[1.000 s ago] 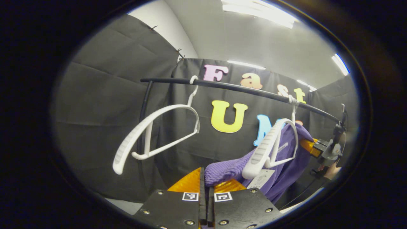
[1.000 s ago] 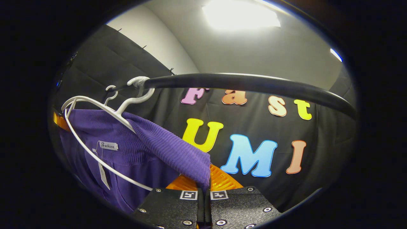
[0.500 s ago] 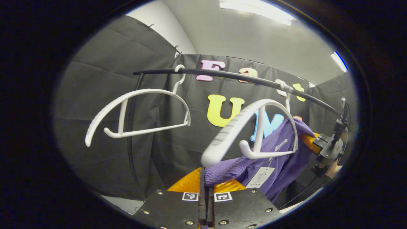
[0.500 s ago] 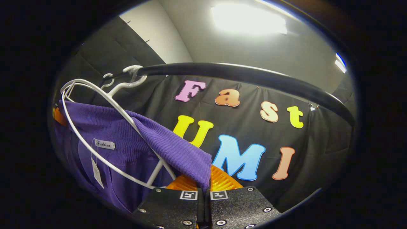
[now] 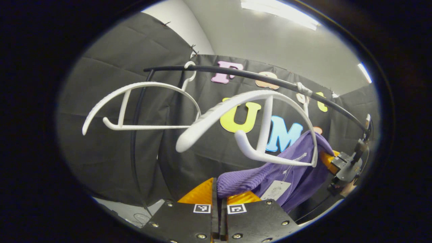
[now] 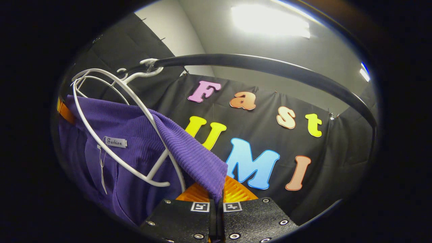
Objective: Grasp the clothes on the hanger with both hands and then place them into the laundry hamper below.
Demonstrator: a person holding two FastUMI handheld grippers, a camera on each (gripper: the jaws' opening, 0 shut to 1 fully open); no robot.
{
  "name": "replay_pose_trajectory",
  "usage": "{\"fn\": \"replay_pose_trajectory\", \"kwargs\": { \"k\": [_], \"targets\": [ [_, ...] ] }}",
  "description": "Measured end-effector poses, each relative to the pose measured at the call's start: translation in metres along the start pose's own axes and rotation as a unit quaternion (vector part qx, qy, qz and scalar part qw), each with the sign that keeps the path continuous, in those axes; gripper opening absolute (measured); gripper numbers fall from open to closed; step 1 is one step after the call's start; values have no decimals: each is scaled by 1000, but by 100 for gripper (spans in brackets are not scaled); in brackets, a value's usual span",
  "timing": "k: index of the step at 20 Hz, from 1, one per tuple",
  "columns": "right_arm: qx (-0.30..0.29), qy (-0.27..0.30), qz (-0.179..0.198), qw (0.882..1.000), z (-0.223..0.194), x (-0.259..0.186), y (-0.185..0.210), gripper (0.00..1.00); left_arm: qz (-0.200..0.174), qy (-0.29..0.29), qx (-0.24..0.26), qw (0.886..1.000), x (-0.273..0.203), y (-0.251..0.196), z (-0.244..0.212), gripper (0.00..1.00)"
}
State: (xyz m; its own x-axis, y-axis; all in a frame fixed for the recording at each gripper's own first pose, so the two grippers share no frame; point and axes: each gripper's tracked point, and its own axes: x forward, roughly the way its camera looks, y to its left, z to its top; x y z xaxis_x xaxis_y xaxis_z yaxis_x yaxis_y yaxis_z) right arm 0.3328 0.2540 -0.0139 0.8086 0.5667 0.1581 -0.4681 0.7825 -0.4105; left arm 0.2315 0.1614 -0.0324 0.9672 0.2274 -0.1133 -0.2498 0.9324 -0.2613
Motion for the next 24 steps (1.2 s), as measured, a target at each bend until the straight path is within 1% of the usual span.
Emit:
{"fn": "replay_pose_trajectory", "kwargs": {
  "k": [2, 3, 6, 9, 13, 15, 17, 19, 21, 22, 23, 24],
  "targets": [
    [-12, 0, 7, 1000, -6, -2, -1, 0, 4, -1, 7, 1000, 2, -5, 0, 9],
    [-13, 0, 9, 1000, -8, -2, -3, 0, 5, -2, 14, 1000, 3, -9, 1, 3],
    [9, 2, 3, 1000, -11, 0, -17, 0, 3, -14, 22, 1000, 3, -22, 6, 2],
    [9, 3, -10, 1000, -13, -1, -33, 0, 1, -14, 16, 1000, 4, -38, 5, 3],
    [12, 32, -17, 999, -41, -7, -41, 0, -5, 1, 17, 1000, 10, -66, -12, 2],
    [28, 52, -25, 998, -60, -9, -52, 1, -13, 10, 27, 1000, 19, -83, -18, 3],
    [64, 74, -23, 995, -77, -17, -54, 0, -23, 16, 37, 999, 24, -101, -23, 3],
    [73, 93, -23, 993, -89, -34, -52, 0, -28, 26, 44, 998, 19, -110, -30, 2],
    [83, 105, -21, 991, -89, -52, -50, 0, -30, 38, 51, 998, 9, -110, -38, 3],
    [90, 109, -19, 990, -88, -60, -48, 0, -31, 42, 53, 997, 4, -109, -40, 9],
    [95, 114, -17, 989, -87, -67, -47, 0, -31, 43, 53, 997, -1, -107, -39, 9],
    [98, 118, -15, 988, -85, -75, -46, 0, -31, 46, 51, 997, -7, -105, -39, 2]
  ]
}}
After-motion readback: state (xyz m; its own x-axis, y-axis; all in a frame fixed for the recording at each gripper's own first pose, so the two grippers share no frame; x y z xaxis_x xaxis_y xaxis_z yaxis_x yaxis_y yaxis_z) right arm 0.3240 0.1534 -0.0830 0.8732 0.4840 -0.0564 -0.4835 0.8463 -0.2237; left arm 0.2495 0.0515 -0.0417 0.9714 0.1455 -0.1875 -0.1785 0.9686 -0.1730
